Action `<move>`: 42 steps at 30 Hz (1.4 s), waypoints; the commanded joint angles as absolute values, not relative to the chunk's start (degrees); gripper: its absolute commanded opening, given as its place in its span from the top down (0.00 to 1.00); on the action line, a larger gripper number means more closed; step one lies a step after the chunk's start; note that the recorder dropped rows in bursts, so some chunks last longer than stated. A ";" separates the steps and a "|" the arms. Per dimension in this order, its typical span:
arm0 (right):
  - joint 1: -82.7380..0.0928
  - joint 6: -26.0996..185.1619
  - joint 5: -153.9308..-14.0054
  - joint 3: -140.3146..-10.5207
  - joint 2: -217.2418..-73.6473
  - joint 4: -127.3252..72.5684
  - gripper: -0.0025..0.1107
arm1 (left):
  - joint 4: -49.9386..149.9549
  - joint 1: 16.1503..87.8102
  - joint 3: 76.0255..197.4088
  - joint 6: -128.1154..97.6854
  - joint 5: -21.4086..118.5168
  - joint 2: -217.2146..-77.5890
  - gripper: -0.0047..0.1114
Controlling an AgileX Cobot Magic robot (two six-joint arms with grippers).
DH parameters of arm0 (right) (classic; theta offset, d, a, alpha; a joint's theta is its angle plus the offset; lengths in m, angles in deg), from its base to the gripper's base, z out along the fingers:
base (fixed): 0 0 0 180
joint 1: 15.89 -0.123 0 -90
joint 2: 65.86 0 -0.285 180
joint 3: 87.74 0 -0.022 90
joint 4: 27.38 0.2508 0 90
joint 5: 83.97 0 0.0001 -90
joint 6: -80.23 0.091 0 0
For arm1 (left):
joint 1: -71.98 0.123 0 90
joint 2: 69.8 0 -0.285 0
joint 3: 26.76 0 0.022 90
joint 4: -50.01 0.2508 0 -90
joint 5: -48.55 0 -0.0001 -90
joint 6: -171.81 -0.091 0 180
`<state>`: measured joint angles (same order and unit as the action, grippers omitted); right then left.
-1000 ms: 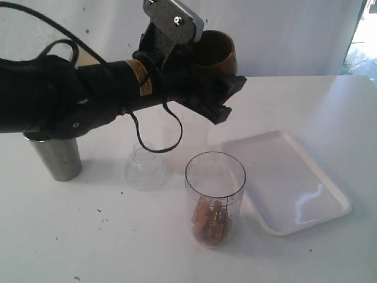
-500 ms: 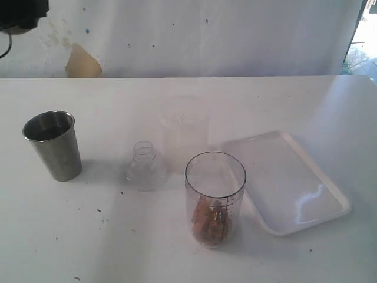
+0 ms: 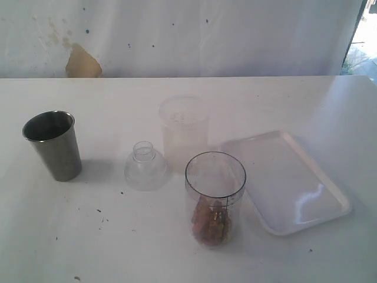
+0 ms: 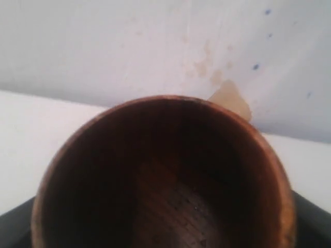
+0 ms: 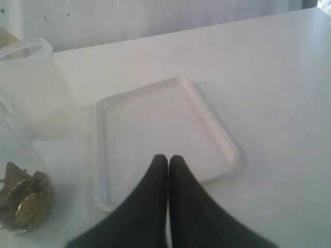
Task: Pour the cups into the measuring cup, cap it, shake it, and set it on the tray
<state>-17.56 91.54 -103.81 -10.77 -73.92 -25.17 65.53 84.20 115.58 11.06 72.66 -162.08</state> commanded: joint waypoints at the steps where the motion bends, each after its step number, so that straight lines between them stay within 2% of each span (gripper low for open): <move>1: -17.08 91.55 -103.68 -10.52 -73.65 -25.51 0.98 | 65.90 85.49 113.48 11.26 78.00 -168.44 0.96; 12: -17.08 91.55 -103.68 -10.52 -73.65 -25.51 0.98 | 66.79 85.49 113.38 6.94 85.17 -183.05 0.96; 19: -17.08 91.55 -103.68 -10.52 -73.65 -25.51 0.98 | 67.49 85.49 113.38 -5.11 92.01 -192.54 0.96; 24: -17.08 91.55 -103.68 -10.52 -73.65 -25.51 0.98 | 76.61 85.49 113.38 -2.71 101.35 -195.00 0.96; 30: -17.08 91.55 -103.68 -10.52 -73.65 -25.51 0.98 | 76.31 85.49 113.38 -1.94 98.21 -195.00 0.95; 31: -17.08 91.55 -103.68 -10.52 -73.65 -25.51 0.98 | 76.76 85.49 113.38 -1.94 98.21 -195.00 0.92; 33: -17.08 91.55 -103.68 -10.52 -73.65 -25.51 0.98 | 77.71 85.49 113.38 -1.94 98.21 -195.00 0.82; 35: -17.08 91.55 -103.68 -10.52 -73.65 -25.51 0.98 | 77.69 85.49 113.38 -1.94 98.42 -195.00 0.65; 37: -17.08 91.55 -103.68 -10.52 -73.65 -25.51 0.98 | 77.53 85.49 113.38 -2.05 98.67 -195.00 0.46; 38: -17.08 91.55 -103.68 -10.52 -73.65 -25.51 0.98 | 76.46 85.49 113.38 -2.05 99.07 -195.00 0.32; 41: -17.08 91.55 -103.68 -10.52 -73.65 -25.51 0.98 | 74.69 85.49 113.38 -1.90 99.42 -194.62 0.05; 42: -17.08 91.55 -103.68 -10.52 -73.65 -25.51 0.98 | 74.91 85.49 113.38 -1.74 99.02 -194.23 0.06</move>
<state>-17.56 91.54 -103.81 -10.77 -73.92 -25.17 76.05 85.31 113.44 -2.29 98.23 -194.99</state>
